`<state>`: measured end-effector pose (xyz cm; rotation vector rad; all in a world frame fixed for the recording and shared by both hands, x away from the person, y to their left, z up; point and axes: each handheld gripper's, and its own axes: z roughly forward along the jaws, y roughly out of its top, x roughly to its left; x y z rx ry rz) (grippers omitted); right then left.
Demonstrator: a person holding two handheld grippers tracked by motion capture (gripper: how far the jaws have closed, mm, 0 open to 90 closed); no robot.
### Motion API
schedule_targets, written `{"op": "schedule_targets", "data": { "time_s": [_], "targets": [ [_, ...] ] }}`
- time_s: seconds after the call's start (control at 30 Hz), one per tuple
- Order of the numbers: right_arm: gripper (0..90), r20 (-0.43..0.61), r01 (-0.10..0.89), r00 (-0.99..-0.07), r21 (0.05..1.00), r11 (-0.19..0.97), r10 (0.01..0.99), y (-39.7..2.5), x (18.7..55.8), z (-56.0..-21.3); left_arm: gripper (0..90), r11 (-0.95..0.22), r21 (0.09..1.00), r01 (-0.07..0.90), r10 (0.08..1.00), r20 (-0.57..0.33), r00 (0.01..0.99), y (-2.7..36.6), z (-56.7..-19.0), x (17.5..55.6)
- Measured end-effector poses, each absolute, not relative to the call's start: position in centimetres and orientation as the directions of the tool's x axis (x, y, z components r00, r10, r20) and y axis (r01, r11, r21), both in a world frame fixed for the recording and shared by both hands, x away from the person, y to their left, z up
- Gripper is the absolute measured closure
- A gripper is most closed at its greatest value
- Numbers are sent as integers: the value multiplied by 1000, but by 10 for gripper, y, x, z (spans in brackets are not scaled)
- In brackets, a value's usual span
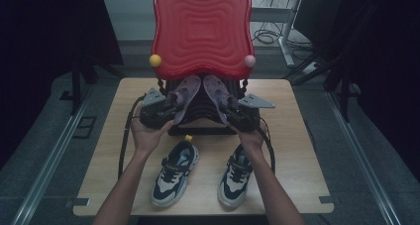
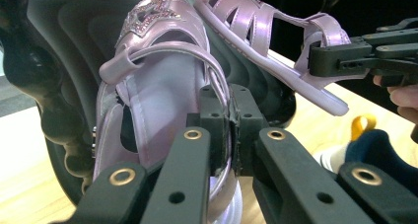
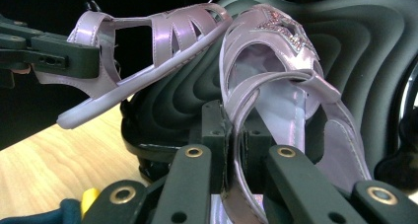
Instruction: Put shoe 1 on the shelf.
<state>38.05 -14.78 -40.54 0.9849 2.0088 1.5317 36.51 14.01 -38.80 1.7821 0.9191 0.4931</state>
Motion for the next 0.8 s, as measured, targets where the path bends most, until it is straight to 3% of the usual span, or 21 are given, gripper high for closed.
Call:
{"op": "schedule_targets", "data": {
  "time_s": [0.8],
  "targets": [
    [843,11,228,-585,962,152,811,-121,405,-405,865,-175,935,307,803,-45,595,127,-395,391]
  ]
}}
